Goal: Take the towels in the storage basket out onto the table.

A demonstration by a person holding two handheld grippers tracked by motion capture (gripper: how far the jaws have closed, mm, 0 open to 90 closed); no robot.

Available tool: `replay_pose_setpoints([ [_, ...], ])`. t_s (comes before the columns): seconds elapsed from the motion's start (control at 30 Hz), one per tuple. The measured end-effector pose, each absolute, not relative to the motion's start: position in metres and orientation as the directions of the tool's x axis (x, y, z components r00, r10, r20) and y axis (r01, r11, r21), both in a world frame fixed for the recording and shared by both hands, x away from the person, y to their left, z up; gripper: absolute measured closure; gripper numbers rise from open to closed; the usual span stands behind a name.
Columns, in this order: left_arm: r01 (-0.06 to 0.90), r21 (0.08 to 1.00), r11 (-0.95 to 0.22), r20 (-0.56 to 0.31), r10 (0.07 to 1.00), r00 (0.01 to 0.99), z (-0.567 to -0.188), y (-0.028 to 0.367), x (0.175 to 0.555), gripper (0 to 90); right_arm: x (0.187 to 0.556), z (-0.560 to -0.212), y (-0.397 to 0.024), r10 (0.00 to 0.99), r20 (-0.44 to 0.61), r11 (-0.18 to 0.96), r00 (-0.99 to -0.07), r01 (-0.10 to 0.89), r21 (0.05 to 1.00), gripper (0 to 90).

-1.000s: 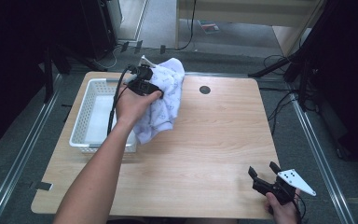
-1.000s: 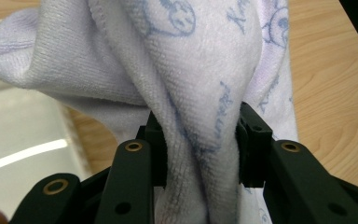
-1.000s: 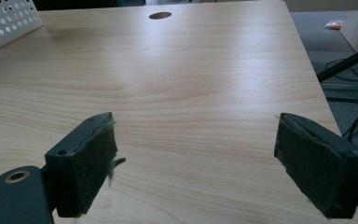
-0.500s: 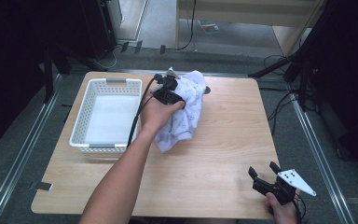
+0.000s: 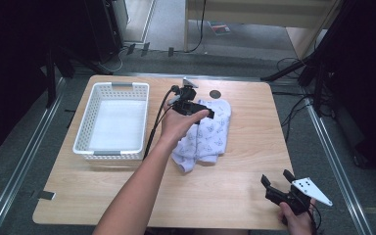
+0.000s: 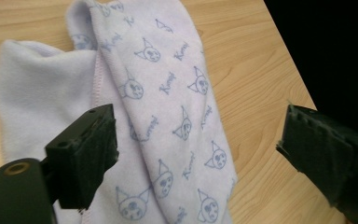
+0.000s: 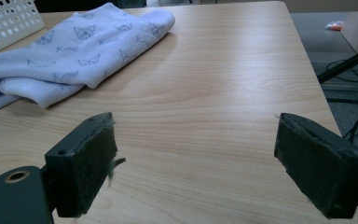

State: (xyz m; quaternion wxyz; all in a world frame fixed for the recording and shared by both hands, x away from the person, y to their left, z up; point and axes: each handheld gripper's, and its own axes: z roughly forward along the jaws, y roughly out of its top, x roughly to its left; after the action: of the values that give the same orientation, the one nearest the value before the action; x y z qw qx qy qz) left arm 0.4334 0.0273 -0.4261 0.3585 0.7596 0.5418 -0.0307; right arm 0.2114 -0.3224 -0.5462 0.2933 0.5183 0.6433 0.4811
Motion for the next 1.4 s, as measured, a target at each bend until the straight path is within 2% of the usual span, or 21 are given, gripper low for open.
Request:
replay_pose_setpoints([
  [0.03,0.843,0.514,-0.159,-0.423,0.808,0.41,-0.424,0.029,0.432,9.3,0.211,-0.546,-0.322,0.949,0.121,0.0,-0.291,0.385,0.923,13.1],
  [0.1,0.841,0.515,-0.163,-0.407,0.818,0.408,-0.42,0.036,0.43,1.1,0.211,-0.546,-0.322,0.949,0.121,-0.001,-0.29,0.385,0.923,13.1],
  [0.13,0.835,0.523,-0.17,-0.397,0.818,0.416,-0.417,0.045,0.427,0.0,0.211,-0.546,-0.322,0.949,0.122,-0.001,-0.29,0.385,0.923,13.1],
  [0.4,0.817,0.558,-0.145,-0.362,0.843,0.398,-0.407,0.088,0.413,0.0,0.212,-0.546,-0.322,0.95,0.118,0.004,-0.289,0.388,0.922,13.1],
  [0.57,0.814,0.568,-0.123,-0.31,0.884,0.35,-0.406,0.121,0.402,0.0,0.212,-0.546,-0.322,0.951,0.116,0.006,-0.287,0.391,0.92,13.1],
  [1.0,0.773,0.623,-0.119,-0.219,0.923,0.318,-0.396,0.169,0.371,0.0,0.212,-0.546,-0.322,0.951,0.116,0.006,-0.287,0.394,0.919,13.1],
  [1.4,0.74,0.671,-0.046,-0.218,0.942,0.256,-0.402,0.221,0.331,0.0,0.212,-0.546,-0.322,0.951,0.121,0.002,-0.286,0.396,0.918,13.1],
])
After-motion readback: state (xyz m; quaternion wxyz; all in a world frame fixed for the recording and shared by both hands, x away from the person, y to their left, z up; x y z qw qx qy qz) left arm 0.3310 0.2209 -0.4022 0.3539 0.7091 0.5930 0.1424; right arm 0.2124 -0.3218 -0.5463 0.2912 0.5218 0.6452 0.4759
